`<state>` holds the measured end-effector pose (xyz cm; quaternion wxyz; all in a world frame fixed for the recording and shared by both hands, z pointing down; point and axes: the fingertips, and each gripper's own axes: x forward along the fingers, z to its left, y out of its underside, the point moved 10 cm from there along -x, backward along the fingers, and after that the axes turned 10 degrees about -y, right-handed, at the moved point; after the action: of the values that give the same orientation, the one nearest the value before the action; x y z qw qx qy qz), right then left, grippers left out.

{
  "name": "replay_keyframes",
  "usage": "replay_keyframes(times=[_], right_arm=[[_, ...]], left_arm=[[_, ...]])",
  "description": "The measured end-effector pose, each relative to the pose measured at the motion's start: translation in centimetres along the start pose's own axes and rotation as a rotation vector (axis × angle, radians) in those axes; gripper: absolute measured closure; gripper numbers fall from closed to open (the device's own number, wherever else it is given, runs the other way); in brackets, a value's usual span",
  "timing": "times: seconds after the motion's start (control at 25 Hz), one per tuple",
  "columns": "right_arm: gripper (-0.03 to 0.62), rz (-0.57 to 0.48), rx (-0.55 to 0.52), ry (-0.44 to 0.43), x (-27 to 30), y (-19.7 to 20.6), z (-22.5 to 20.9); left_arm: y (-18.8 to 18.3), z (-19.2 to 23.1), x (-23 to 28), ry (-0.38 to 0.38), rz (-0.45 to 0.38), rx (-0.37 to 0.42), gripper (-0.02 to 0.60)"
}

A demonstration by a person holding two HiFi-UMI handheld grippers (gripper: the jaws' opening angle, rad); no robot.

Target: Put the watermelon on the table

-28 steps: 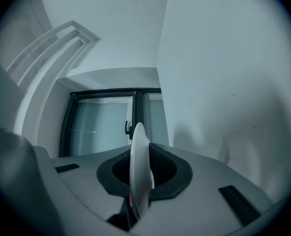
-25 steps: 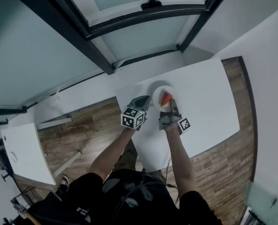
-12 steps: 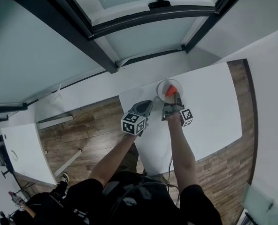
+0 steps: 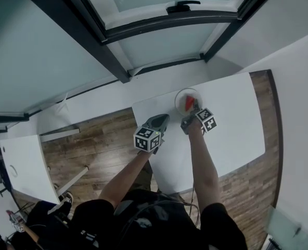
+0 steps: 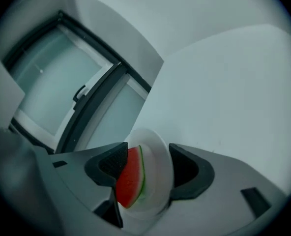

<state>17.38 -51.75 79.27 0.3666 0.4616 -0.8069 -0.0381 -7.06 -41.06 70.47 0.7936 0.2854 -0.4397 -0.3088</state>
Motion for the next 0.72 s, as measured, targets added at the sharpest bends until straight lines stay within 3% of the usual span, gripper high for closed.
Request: replay_keyframes(times=[0.2, 0.36, 0.56, 0.72], right_arm=[[0.349, 0.050, -0.262, 0.068, -2.5, -0.7, -0.2], [0.350, 0.085, -0.404, -0.019, -5.6, 0.0, -0.6], [0.495, 0.031, -0.800, -0.103, -12.1, 0.5, 0.6], [0.556, -0.022, -0.950, -0.150, -19.3, 0.7, 2.5]], left_arm=[[0.1, -0.7, -0.9, 0.000, -0.007, 0.013, 0.575], [0.5, -1.8, -2.0, 0.003, -0.012, 0.029, 0.575], [1.1, -4.2, -4.4, 0.038, -0.029, 0.089, 0.575], [2.0, -7.6, -7.0, 0.104, -0.048, 0.166, 0.575]])
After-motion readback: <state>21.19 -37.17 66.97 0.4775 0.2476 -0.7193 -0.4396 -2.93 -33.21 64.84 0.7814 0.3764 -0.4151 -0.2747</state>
